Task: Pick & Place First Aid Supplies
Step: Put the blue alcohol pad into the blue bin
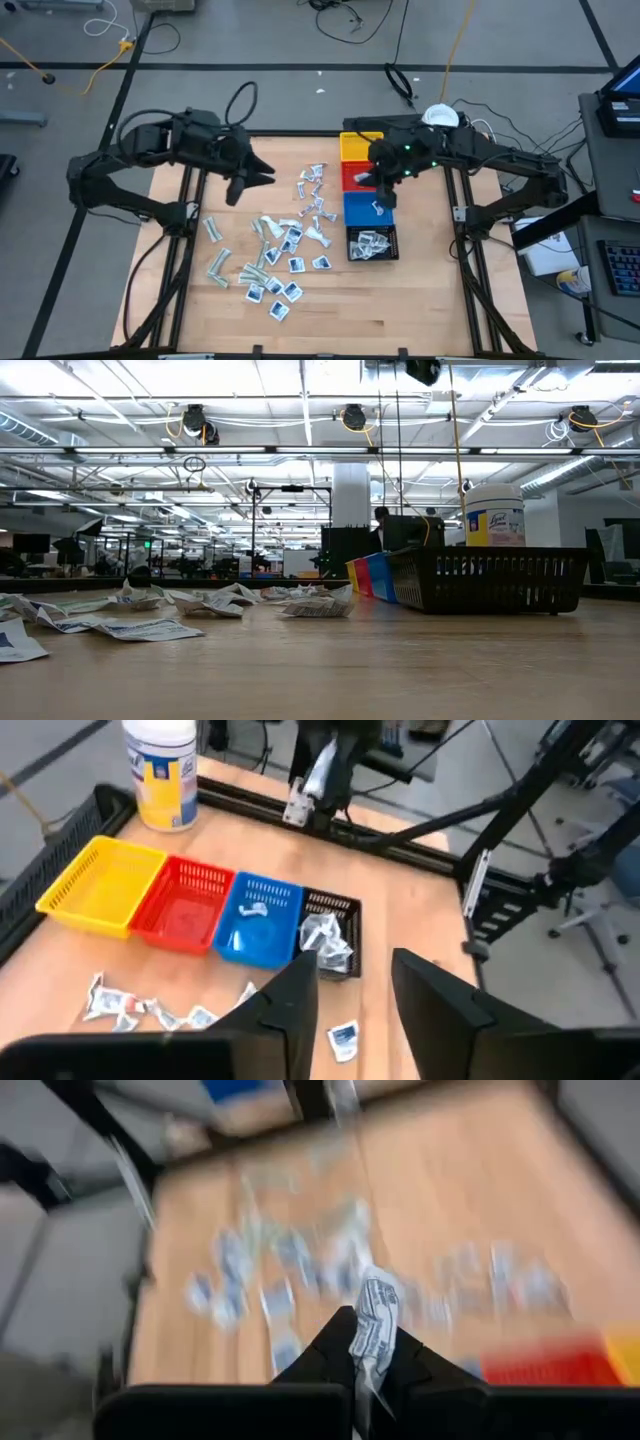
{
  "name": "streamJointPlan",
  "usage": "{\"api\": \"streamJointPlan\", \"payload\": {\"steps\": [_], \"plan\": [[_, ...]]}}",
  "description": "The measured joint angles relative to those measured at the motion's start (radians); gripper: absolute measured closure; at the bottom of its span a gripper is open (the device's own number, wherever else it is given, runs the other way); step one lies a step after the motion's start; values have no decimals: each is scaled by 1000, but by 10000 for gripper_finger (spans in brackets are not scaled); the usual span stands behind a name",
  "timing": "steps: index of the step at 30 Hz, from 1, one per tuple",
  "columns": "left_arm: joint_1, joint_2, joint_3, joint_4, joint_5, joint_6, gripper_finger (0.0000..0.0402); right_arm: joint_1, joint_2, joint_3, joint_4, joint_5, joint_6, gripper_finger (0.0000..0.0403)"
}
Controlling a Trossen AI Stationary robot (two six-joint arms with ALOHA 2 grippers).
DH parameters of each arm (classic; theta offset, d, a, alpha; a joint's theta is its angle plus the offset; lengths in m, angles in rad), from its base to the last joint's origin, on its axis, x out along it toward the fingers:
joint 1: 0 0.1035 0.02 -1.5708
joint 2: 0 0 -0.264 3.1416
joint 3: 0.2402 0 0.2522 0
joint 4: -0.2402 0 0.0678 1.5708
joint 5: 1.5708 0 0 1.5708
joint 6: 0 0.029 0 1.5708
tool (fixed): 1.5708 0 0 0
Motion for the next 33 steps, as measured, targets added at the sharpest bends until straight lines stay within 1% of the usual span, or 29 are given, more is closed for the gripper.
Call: {"api": "streamJointPlan", "payload": {"steps": [3,5,7,9,13,20,23,25,28,33], "plan": [[0,-7,0,-19,18,-21,257,-29,8,0,-131,-15,-15,402],[0,-8,-1,-18,22,-31,258,-39,22,0,-171,-12,-25,402],[-1,-11,-1,-14,19,-30,261,-43,33,-20,-182,36,-62,402],[0,-11,-1,-10,16,-30,265,-38,37,-75,-168,94,-93,402],[-1,-5,-1,-11,9,-13,268,-34,38,-238,-19,186,-132,403],[0,-4,-1,-11,-10,-1,268,-18,38,-593,329,191,-158,403],[0,-4,-1,-11,-10,-2,268,-6,38,-713,475,191,-158,402],[0,-4,-1,-11,-10,-8,268,1,38,-756,540,192,-173,398],[0,-4,-1,-11,-10,-34,268,7,38,-772,568,187,-215,375],[0,-4,-1,-12,-10,-38,268,-12,38,-773,585,95,-219,303]]}}
